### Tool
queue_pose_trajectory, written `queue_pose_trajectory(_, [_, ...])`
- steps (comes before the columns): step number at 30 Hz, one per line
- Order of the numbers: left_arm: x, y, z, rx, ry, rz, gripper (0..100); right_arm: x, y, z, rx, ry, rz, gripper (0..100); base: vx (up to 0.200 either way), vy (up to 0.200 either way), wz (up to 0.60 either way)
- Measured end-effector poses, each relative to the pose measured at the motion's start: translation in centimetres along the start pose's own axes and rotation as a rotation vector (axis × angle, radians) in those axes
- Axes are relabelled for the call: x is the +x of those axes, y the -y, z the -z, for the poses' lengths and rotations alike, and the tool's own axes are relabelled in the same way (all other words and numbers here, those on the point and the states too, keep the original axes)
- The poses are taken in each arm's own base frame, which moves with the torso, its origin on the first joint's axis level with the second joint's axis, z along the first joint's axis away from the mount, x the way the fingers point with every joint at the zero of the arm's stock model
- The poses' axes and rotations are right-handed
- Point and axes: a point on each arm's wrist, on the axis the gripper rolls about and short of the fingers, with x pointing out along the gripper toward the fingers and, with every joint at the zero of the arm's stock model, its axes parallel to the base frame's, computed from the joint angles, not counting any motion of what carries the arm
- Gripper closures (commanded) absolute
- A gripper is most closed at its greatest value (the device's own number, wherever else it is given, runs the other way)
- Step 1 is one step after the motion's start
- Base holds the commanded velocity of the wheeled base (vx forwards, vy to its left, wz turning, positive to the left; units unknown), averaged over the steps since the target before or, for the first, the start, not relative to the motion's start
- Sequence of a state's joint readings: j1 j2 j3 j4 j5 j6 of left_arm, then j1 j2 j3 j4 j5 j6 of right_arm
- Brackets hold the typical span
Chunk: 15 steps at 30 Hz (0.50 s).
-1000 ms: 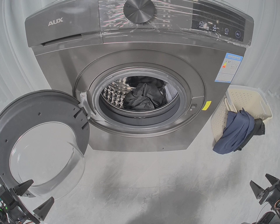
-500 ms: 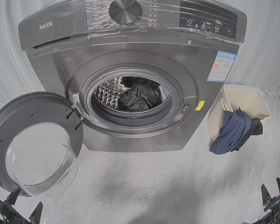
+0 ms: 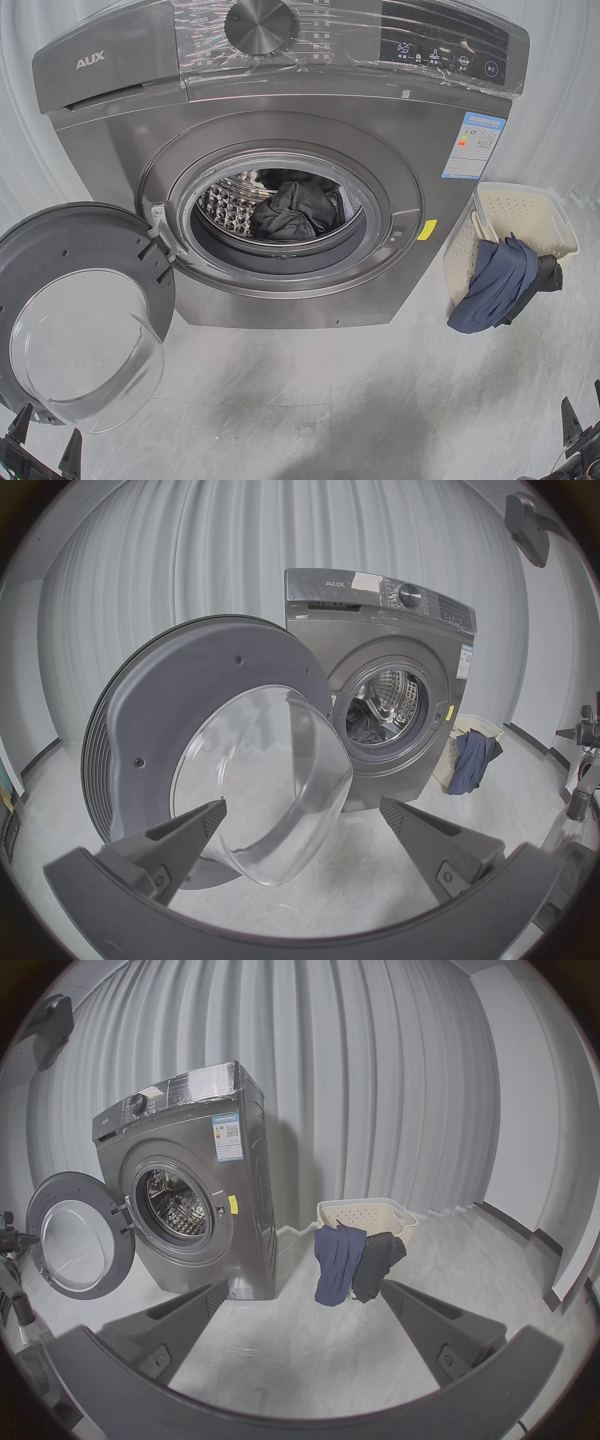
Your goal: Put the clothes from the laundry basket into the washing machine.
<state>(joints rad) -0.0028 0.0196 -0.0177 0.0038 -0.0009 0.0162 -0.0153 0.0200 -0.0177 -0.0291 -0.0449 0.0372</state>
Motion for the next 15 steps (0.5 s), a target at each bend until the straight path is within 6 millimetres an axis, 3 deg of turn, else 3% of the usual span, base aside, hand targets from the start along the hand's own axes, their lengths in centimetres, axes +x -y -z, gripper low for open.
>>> queue_pose_trajectory(14, [-0.06, 0.00, 0.01, -0.005, 0.008, -0.001, 0, -0.07, -0.05, 0.26, -0.032, -0.017, -0.035, 0, 0.000, -0.200, 0.00])
queue_pose_trajectory(15, [-0.06, 0.00, 0.02, -0.005, 0.008, -0.001, 0, -0.07, -0.05, 0.26, -0.031, -0.017, -0.035, 0, 0.000, 0.000, 0.00])
